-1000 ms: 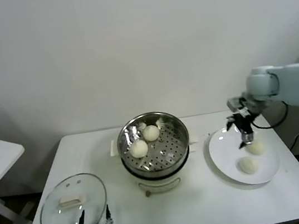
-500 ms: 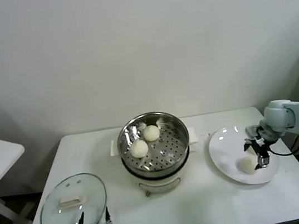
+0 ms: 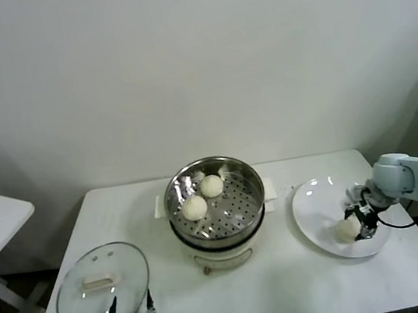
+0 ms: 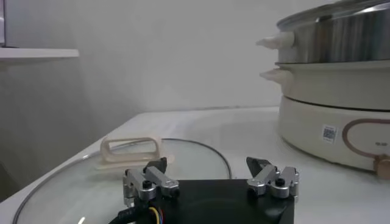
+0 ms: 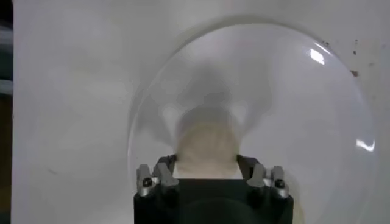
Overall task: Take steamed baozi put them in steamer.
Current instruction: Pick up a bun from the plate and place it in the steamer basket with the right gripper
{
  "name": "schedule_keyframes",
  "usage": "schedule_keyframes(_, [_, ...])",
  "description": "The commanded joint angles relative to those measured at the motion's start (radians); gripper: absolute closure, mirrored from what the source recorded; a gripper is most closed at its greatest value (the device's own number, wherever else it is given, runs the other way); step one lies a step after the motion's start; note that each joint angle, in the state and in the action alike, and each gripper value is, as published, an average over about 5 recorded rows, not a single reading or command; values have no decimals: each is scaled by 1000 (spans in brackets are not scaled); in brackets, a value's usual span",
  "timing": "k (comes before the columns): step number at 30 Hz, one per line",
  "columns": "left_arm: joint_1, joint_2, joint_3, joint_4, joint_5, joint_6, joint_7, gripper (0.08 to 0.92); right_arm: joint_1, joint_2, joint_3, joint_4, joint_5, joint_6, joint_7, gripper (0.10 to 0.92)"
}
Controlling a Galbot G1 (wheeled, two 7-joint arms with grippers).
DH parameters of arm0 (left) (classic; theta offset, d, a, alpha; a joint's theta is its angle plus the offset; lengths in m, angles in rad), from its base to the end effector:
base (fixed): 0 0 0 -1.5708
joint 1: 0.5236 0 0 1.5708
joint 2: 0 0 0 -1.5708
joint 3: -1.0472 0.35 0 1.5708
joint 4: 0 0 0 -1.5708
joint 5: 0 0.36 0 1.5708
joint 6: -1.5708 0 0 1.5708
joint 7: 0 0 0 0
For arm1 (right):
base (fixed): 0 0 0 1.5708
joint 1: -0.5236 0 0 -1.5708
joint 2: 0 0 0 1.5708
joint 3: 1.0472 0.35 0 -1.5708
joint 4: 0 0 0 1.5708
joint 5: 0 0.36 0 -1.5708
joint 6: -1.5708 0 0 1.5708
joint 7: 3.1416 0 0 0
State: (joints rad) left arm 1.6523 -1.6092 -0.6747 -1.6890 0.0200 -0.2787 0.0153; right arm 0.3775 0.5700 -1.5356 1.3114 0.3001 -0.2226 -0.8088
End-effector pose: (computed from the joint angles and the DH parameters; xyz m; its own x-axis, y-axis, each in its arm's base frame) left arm 0.1147 0.0420 -0.4555 -0.9693 -0.1330 0.2068 -0.1212 0.9902 0.0689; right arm 0.4683 -0.2066 -0.2339 -0.1206 -0.0422 0.9918 -0.9927 0.0062 -0.1204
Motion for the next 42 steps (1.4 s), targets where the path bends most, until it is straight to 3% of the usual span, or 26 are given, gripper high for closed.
schedule_keyframes(1, [-1, -14, 0, -3, -2, 0, -2, 177, -41, -11, 62, -4, -27, 1, 10, 389])
schedule_keyframes(6, [3, -16, 1, -7, -1, 0, -2, 177, 77, -12, -12, 32, -3, 36, -24, 438])
schedule_keyframes(11, [6, -19, 0, -11, 2, 2, -3, 177, 423, 28, -260, 74, 81, 145, -89, 448])
schedule_keyframes(20, [3, -27, 3, -1, 13, 0, -4, 177, 835, 181, -359, 84, 196, 499, -270, 441])
schedule_keyframes(29, [2, -28, 3, 11, 15, -5, -7, 177, 803, 326, -31, 142, 80, 750, -298, 432])
schedule_keyframes(42, [0, -28, -1, 25, 20, -11, -13, 177, 472, 478, 91, 247, -165, 742, -189, 465])
